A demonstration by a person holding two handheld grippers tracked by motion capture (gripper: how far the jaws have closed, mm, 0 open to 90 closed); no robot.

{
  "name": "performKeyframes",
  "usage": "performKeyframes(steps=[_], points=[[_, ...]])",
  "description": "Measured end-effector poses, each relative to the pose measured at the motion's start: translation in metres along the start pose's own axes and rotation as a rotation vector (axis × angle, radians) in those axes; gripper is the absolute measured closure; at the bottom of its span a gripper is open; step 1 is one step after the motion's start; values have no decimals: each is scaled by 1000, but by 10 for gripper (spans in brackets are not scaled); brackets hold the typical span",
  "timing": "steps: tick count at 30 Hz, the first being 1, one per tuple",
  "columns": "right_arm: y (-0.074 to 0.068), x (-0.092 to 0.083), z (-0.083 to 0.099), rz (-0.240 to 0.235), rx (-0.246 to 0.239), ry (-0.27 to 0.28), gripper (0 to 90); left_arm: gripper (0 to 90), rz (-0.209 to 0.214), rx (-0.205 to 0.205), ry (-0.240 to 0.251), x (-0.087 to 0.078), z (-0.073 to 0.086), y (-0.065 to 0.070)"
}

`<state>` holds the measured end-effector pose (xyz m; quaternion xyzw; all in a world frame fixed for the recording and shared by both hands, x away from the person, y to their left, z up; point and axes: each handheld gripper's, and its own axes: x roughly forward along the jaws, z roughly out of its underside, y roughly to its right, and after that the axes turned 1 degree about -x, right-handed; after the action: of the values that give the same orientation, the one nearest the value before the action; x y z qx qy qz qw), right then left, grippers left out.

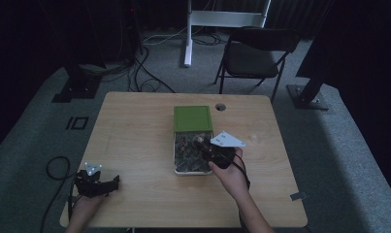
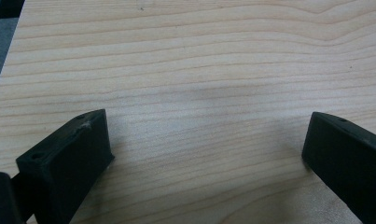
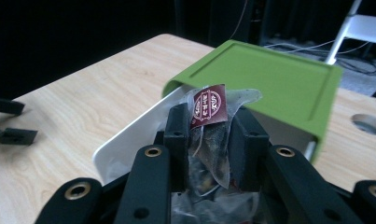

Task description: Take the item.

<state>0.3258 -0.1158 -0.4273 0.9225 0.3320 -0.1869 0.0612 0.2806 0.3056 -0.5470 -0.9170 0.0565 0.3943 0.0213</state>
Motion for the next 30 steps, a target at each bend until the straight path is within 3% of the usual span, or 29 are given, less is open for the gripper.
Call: performKeyframes(steps=[30], points=[[62, -32, 8, 159, 31, 30, 713, 17, -1, 2, 1, 0, 0, 0]])
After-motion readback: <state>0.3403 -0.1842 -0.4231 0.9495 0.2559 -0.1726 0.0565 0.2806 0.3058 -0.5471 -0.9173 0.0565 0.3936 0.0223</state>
